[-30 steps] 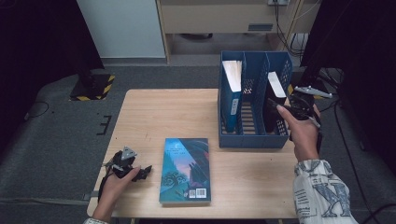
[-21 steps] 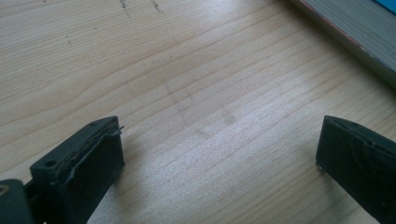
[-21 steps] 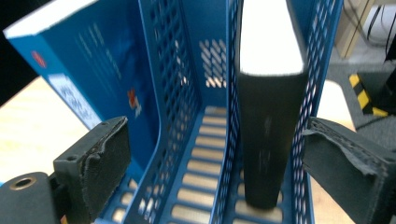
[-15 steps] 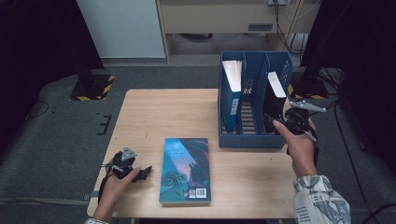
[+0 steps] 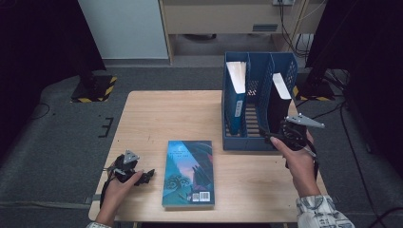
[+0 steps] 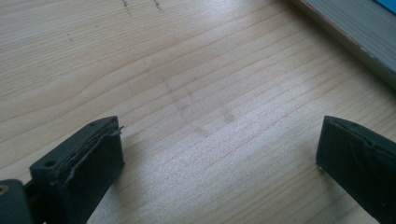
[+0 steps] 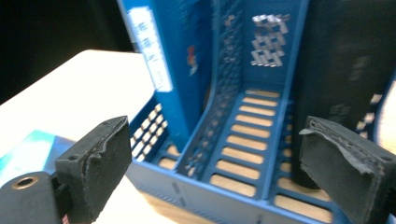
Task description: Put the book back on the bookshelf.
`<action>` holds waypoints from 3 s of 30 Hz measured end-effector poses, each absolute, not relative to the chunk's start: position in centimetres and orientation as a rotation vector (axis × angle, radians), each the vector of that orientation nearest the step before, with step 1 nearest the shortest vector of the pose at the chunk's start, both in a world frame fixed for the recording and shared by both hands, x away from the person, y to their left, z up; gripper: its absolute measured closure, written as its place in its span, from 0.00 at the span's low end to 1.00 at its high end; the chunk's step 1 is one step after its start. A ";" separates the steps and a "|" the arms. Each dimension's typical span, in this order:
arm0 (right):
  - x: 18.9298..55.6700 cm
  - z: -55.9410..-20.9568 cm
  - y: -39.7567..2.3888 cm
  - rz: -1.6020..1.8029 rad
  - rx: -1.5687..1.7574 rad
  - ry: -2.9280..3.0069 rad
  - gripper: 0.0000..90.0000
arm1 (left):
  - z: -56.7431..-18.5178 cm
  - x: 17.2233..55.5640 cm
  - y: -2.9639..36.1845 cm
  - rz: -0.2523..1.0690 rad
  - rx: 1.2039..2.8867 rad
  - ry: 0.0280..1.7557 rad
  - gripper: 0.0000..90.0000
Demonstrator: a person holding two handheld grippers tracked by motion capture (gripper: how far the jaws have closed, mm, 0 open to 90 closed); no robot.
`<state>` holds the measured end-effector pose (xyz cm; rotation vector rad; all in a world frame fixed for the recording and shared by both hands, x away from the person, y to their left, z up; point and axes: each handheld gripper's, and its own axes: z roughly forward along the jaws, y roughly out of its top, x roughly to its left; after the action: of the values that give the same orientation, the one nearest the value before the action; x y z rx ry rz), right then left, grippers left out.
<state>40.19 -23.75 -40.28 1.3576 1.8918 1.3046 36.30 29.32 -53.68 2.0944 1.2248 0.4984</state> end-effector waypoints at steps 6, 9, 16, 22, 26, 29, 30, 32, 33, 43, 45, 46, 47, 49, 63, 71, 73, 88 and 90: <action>40.1 -40.9 -22.7 1.296 1.315 1.946 0.10 | -53.7 36.3 29.3 0.497 2.097 1.223 0.00; 40.0 -40.8 -22.2 1.311 1.297 1.954 0.10 | -53.7 36.4 29.3 0.498 2.100 1.222 0.00; 39.6 -41.1 -20.3 1.372 1.262 1.991 0.09 | -53.7 36.4 29.3 0.500 2.100 1.222 0.00; 38.7 -43.3 -17.5 1.408 1.231 2.071 0.09 | -53.7 36.4 29.2 0.505 2.091 1.234 0.00; 38.1 -43.7 -16.3 1.404 1.200 2.104 0.09 | -53.7 36.4 29.0 0.511 2.086 1.249 0.00; 37.4 -44.2 -15.6 1.423 1.196 2.112 0.11 | -53.7 36.3 28.9 0.511 2.081 1.255 0.00; 37.2 -44.5 -15.4 1.420 1.194 2.125 0.11 | -53.7 36.3 28.9 0.512 2.081 1.257 0.00; 36.8 -45.2 -14.8 1.410 1.185 2.152 0.12 | -53.6 36.2 28.9 0.506 2.074 1.255 0.00; 36.7 -45.5 -14.5 1.405 1.177 2.171 0.13 | -53.5 36.1 28.9 0.492 2.060 1.259 0.01; 35.4 -48.2 -10.6 1.382 1.130 2.343 0.15 | -51.2 34.8 28.9 0.477 1.921 1.200 0.06; 35.3 -48.7 -9.8 1.369 1.115 2.381 0.14 | -51.0 34.6 28.7 0.448 1.903 1.188 0.06; 35.3 -48.9 -9.6 1.357 1.109 2.398 0.14 | -51.0 34.5 28.5 0.435 1.898 1.176 0.07; 35.4 -49.0 -9.5 1.355 1.106 2.414 0.13 | -50.9 34.4 28.2 0.429 1.907 1.167 0.07; 35.5 -49.4 -9.4 1.356 1.113 2.435 0.13 | -50.9 34.2 27.7 0.422 1.932 1.150 0.08; 34.9 -51.9 -7.5 1.280 1.122 2.608 0.13 | -50.7 32.8 23.3 0.326 2.021 0.978 0.13; 34.8 -52.1 -7.3 1.290 1.153 2.598 0.12 | -51.2 33.1 22.9 0.262 2.039 0.989 0.18; 34.8 -52.1 -7.2 1.284 1.171 2.588 0.12 | -51.3 33.1 22.9 0.252 2.040 0.984 0.19; 34.7 -52.4 -6.4 1.322 1.152 2.614 0.11 | -51.6 33.3 23.3 0.241 2.028 1.007 0.19; 34.8 -52.5 -6.5 1.326 1.153 2.614 0.10 | -51.8 33.4 23.4 0.206 2.011 1.022 0.19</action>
<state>34.79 -6.53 -52.48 1.1529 2.6142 1.3264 33.38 23.37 -51.76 2.0105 1.0219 0.2062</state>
